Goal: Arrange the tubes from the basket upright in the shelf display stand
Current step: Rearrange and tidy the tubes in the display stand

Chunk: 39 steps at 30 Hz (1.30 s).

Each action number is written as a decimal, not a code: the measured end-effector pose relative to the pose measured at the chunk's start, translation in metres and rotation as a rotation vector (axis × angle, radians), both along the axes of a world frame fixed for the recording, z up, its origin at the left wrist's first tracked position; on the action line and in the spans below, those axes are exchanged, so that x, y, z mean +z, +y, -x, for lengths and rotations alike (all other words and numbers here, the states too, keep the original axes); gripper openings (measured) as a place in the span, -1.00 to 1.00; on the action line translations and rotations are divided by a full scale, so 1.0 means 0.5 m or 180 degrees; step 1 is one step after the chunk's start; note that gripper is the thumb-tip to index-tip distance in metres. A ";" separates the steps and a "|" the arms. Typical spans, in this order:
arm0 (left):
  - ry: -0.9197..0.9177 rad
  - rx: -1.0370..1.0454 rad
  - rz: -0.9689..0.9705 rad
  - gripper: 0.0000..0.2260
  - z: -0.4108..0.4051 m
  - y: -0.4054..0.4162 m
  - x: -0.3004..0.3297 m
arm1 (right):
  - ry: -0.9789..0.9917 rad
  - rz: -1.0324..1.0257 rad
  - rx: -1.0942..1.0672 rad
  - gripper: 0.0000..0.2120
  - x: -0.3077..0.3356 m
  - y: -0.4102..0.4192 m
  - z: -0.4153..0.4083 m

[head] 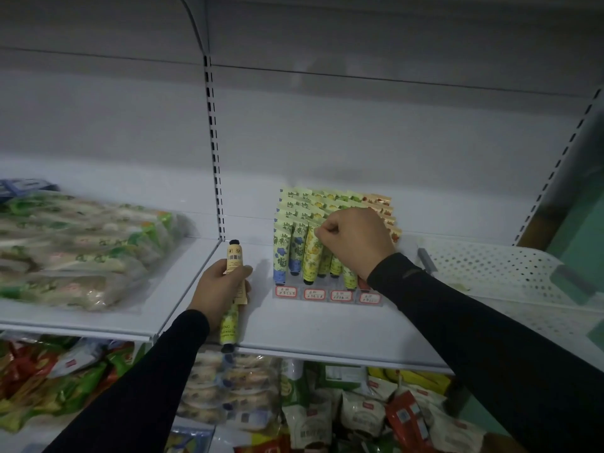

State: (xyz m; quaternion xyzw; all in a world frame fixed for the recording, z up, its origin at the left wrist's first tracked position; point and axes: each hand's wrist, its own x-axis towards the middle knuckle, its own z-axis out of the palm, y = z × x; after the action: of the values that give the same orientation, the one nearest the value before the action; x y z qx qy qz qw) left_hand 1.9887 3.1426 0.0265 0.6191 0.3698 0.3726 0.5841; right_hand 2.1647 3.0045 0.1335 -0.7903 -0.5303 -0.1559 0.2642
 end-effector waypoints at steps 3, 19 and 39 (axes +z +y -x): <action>-0.0170 -0.0078 0.0109 -0.92 0.002 0.003 0.003 | -0.0038 -0.0071 0.0102 -0.71 -0.001 -0.004 0.002; -0.0400 -0.0040 -0.0704 -0.91 -0.010 -0.005 0.071 | -0.0363 -0.0053 0.0147 -0.67 -0.011 -0.008 0.006; -0.0516 0.0017 -0.0617 -0.93 -0.015 -0.006 0.055 | -0.0123 0.0745 -0.0048 -0.59 0.034 0.027 0.004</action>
State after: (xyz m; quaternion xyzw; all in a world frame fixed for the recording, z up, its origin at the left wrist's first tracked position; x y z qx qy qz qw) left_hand 1.9960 3.1397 0.0541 0.6395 0.2853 0.4570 0.5485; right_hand 2.1625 3.0181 0.1506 -0.8166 -0.5440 -0.1101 0.1587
